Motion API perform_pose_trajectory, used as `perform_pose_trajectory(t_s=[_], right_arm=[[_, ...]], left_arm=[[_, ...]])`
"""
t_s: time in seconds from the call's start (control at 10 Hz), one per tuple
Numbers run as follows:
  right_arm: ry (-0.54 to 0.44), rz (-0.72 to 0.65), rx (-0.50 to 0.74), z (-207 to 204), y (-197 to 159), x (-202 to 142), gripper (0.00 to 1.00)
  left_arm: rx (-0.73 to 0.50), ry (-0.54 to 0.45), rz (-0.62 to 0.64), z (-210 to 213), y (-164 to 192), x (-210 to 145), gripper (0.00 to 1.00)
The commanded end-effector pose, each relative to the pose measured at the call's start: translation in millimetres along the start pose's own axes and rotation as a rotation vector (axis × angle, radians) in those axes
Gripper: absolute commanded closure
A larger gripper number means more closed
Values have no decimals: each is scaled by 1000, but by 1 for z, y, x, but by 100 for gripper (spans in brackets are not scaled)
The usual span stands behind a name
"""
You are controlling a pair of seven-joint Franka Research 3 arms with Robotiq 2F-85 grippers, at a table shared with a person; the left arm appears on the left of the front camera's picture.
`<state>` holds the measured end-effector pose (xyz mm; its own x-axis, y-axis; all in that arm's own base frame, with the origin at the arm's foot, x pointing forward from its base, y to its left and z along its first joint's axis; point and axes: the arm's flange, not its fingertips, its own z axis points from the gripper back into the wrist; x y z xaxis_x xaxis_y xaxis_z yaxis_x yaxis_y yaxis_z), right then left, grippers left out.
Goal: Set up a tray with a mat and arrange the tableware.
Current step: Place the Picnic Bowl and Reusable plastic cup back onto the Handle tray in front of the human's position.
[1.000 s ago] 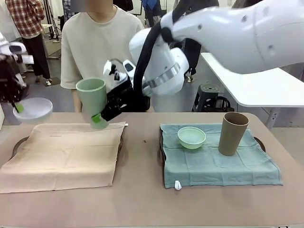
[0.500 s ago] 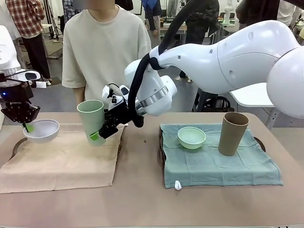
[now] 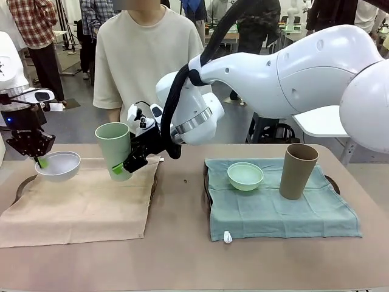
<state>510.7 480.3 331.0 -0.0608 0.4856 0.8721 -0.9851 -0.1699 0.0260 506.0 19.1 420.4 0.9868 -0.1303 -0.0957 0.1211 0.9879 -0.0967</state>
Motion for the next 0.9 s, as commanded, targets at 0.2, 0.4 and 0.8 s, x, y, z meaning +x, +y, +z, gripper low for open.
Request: perform_pose_trajectory(t_s=[0.2, 0.4, 0.8], right_arm=[[-31, 38, 46, -3, -1, -9, 19], [-44, 83, 35, -3, -4, -13, 19], [-61, 115, 38, -13, -13, -31, 19]], left_arm=[[17, -64, -37, -3, -2, -1, 96], [50, -151, -69, -11, -3, 0, 96], [70, -130, -87, -41, -7, 20, 96]])
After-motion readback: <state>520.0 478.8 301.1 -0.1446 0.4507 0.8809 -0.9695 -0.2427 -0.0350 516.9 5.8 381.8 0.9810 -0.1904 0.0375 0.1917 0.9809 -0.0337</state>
